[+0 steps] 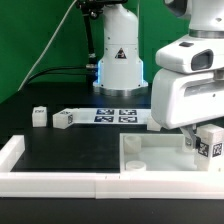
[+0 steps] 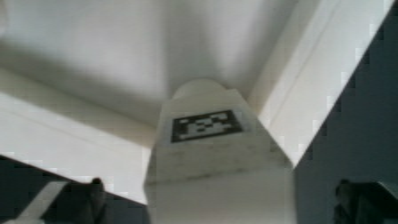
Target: Assemble one leg
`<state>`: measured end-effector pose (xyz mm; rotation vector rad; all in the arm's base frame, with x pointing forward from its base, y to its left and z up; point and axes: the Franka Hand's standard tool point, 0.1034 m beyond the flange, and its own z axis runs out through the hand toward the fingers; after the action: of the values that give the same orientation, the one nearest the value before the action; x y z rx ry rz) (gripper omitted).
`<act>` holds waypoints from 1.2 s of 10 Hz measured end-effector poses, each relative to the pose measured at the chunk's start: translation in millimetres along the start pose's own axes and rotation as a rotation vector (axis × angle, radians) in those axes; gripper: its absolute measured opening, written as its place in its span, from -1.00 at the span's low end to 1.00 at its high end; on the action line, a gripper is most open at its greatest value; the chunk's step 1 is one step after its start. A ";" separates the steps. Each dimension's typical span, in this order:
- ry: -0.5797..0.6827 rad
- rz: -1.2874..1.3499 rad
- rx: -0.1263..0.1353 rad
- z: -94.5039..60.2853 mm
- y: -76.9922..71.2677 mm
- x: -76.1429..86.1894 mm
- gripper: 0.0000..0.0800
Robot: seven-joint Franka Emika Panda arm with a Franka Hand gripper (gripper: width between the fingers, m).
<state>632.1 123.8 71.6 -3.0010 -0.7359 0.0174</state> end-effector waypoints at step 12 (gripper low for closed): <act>0.004 0.687 0.029 -0.3 5.1 -1.7 -0.27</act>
Offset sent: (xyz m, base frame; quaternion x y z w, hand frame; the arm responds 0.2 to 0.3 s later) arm 0.0000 0.0000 0.0000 0.0000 0.0000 0.0000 1.0000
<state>632.9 118.5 71.6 -3.0510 0.3166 0.0475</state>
